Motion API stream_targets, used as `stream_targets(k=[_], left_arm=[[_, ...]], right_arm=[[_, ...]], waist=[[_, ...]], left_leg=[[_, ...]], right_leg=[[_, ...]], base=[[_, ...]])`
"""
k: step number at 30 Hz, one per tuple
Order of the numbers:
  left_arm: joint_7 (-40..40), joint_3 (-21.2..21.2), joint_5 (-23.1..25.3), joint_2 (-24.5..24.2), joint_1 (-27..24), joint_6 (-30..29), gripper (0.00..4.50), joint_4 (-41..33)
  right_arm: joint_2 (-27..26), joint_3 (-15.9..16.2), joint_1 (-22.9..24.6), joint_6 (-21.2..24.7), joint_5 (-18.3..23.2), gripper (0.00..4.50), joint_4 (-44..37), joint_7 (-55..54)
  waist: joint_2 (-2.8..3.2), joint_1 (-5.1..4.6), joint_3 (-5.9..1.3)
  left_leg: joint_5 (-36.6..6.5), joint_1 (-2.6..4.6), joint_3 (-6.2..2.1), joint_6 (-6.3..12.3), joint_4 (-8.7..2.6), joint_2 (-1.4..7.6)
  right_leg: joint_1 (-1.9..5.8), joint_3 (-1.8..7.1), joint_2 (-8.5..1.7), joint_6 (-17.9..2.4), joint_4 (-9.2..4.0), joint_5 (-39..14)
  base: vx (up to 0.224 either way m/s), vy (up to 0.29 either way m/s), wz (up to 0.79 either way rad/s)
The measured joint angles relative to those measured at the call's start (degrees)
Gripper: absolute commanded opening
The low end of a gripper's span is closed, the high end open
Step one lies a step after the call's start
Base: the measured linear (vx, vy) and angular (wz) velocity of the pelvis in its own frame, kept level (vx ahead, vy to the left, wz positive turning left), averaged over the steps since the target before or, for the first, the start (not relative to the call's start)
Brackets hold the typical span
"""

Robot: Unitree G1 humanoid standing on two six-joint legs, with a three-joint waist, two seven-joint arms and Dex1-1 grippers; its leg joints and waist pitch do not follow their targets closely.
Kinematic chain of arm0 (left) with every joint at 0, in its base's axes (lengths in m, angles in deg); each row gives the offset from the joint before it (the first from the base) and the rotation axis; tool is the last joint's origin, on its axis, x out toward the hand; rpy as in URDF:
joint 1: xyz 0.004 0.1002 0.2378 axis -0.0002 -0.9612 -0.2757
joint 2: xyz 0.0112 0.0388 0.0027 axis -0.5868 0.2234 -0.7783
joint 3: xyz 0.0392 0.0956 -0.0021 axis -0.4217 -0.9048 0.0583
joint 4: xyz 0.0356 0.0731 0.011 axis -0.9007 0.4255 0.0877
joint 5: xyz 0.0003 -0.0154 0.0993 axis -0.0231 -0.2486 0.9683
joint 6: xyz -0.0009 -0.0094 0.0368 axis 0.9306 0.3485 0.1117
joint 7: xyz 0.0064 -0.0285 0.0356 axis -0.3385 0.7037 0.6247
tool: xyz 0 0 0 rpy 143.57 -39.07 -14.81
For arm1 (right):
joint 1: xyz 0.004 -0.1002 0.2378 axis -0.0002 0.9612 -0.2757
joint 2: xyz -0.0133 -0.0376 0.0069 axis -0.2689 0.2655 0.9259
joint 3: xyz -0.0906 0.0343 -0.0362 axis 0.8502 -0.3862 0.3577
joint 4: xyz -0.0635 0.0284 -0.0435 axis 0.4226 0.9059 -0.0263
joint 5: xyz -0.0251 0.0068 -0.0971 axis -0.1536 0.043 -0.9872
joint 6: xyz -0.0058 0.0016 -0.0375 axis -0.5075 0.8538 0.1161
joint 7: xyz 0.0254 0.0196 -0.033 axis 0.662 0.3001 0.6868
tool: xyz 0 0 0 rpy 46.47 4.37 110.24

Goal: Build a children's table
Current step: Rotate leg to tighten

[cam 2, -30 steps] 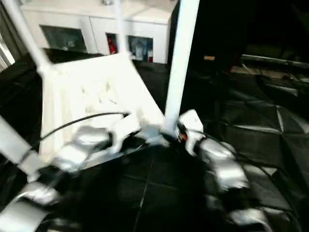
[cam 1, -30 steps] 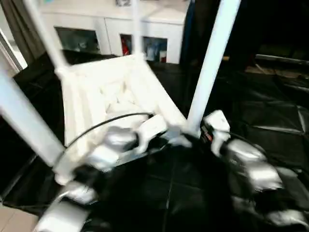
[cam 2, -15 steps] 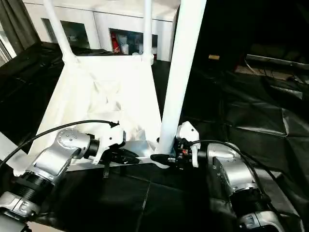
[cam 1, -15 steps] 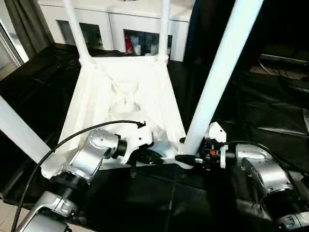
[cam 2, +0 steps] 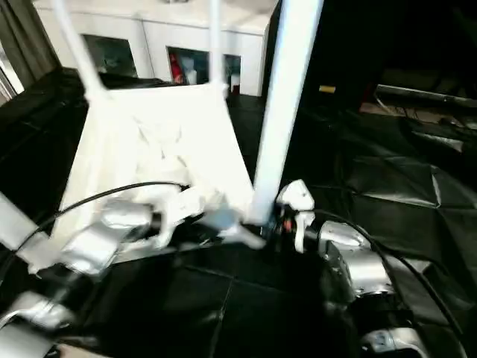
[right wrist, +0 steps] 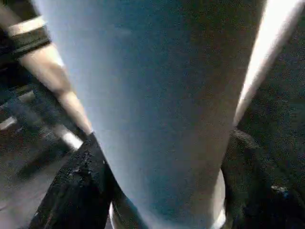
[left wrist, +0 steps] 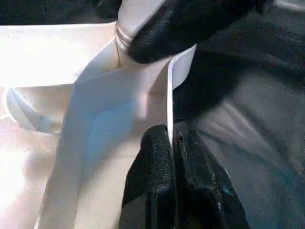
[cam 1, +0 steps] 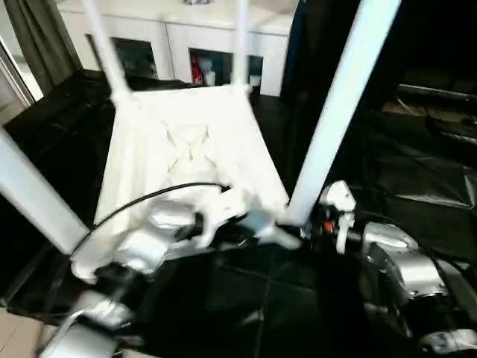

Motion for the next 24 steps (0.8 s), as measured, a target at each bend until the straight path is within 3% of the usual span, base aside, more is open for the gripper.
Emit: stream_targets(k=[5, 10, 12, 13, 14, 18, 20, 24], left_arm=[[-9.6, 0.3, 2.2, 5.5, 2.4, -1.5, 0.00, 4.5], [-11.8, 0.2, 3.3, 7.2, 2.8, -2.1, 0.00, 5.0], [-12.1, 0.2, 3.5, 7.5, 2.9, -2.1, 0.00, 5.1], [-12.1, 0.1, 3.6, 7.5, 3.0, -1.8, 0.00, 5.2], [-12.1, 0.1, 3.6, 7.5, 3.0, -1.7, 0.00, 5.4], [-11.0, 0.0, 3.6, 7.1, 3.1, -0.7, 0.00, 5.4], [-9.2, -0.1, 3.1, 6.3, 2.9, -0.5, 0.00, 4.9], [-4.3, -0.1, 1.4, 3.5, 1.8, -0.3, 0.00, 2.5]], right_arm=[[-7.5, -2.7, -0.5, 0.1, -4.2, 2.64, 0.4, -20.6], [-9.4, -2.4, -0.8, -1.4, -7.8, 2.64, 0.3, -26.7], [-9.4, -2.4, -0.8, -1.8, -8.6, 2.64, 0.5, -26.9], [-9.4, -2.5, -0.8, -1.7, -8.0, 3.12, 0.5, -26.8], [-9.4, -2.6, -0.8, -1.7, -7.7, 3.23, 0.4, -26.7], [-8.3, -2.7, -0.8, -0.9, -7.0, 3.39, -0.2, -23.2], [-6.0, -1.9, -0.7, -0.4, -6.2, 3.62, -0.9, -18.2], [0.0, -0.1, 0.4, 0.2, -3.8, 3.62, -3.4, -5.7]], waist=[[0.14, -0.07, -0.18], [0.13, -0.10, -0.25], [0.08, -0.11, -0.28], [0.09, -0.11, -0.28], [0.09, -0.11, -0.28], [0.07, -0.11, -0.27], [0.04, -0.09, -0.25], [0.11, 0.06, -0.19]], left_leg=[[0.0, 0.04, 0.02, 0.00, 0.01, -0.12], [0.0, 0.03, 0.00, 0.00, 0.00, -0.12], [0.0, 0.00, -0.01, 0.00, -0.01, -0.12], [0.0, 0.00, -0.01, 0.00, -0.02, -0.12], [0.0, 0.00, -0.01, 0.00, -0.03, -0.12], [0.0, -0.01, -0.03, 0.00, -0.15, -0.12], [0.0, -0.02, -0.04, 0.00, -0.30, -0.12], [0.0, -0.06, -0.07, 0.00, -0.56, -0.04]], right_leg=[[0.05, 0.10, -0.09, 0.1, -0.10, -0.1], [0.06, 0.09, -0.09, 0.2, -0.15, -0.1], [0.05, 0.09, -0.09, 0.2, -0.16, -0.1], [0.05, 0.09, -0.09, 0.2, -0.17, -0.1], [0.05, 0.08, -0.09, 0.2, -0.17, -0.1], [0.01, 0.05, -0.08, 0.2, -0.17, -0.1], [-0.05, 0.01, -0.07, 0.2, -0.17, -0.1], [-0.13, -0.09, 0.00, 0.2, -0.12, -0.1]], base=[[0.000, 0.000, 0.00], [0.000, 0.000, 0.00], [0.000, 0.000, 0.00], [0.000, 0.000, 0.00], [0.000, 0.000, 0.00], [0.000, 0.000, 0.00], [0.000, 0.000, 0.00], [0.000, 0.000, 0.00]])
